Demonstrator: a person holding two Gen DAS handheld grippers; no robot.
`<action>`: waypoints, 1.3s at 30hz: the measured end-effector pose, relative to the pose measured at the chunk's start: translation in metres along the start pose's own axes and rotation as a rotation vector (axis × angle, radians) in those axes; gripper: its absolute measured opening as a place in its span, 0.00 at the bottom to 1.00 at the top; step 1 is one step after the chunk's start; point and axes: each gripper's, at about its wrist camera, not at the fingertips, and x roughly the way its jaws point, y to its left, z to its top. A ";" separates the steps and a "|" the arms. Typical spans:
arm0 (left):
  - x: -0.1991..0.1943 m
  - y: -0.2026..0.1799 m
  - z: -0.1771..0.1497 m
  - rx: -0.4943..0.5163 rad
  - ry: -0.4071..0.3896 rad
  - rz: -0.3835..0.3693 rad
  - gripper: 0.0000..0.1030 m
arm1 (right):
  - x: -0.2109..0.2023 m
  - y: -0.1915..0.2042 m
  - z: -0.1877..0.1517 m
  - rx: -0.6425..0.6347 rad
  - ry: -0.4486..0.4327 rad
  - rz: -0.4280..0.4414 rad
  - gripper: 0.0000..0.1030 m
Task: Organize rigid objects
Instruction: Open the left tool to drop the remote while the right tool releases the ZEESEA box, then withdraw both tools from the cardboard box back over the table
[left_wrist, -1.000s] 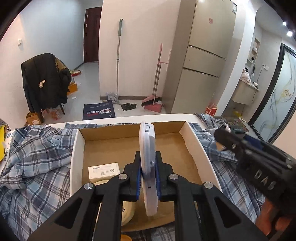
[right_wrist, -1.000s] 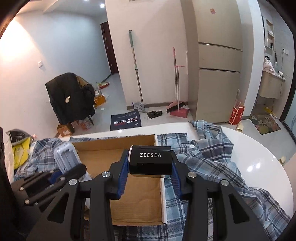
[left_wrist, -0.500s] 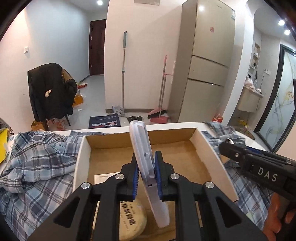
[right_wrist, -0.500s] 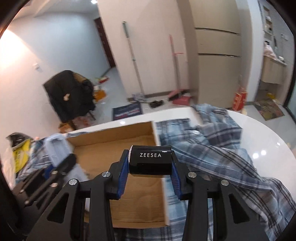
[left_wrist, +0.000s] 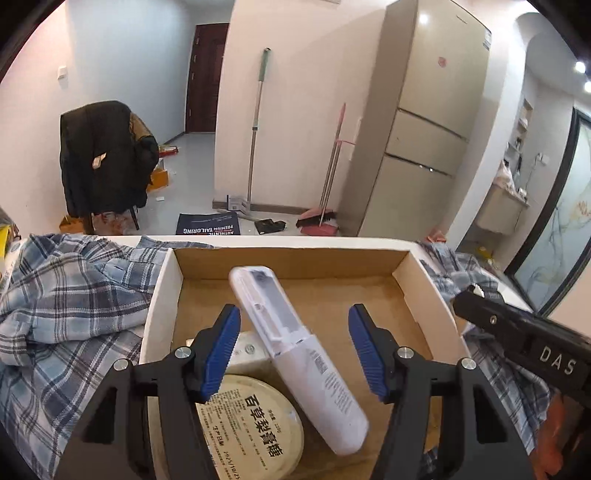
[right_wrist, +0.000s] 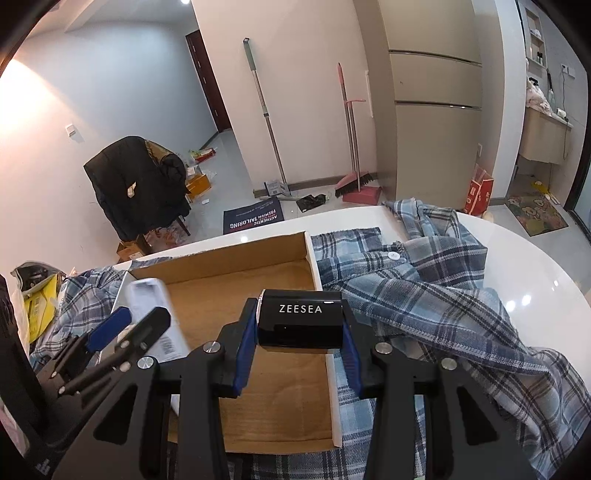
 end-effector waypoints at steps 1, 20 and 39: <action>-0.002 -0.003 0.000 0.016 -0.008 0.010 0.61 | 0.000 0.000 0.000 0.001 -0.002 0.002 0.38; -0.079 0.023 0.027 -0.015 -0.335 0.175 1.00 | 0.020 0.028 0.015 -0.102 0.025 0.072 0.38; -0.112 0.015 0.035 -0.046 -0.334 -0.012 1.00 | -0.020 0.036 0.018 -0.185 -0.083 -0.007 0.91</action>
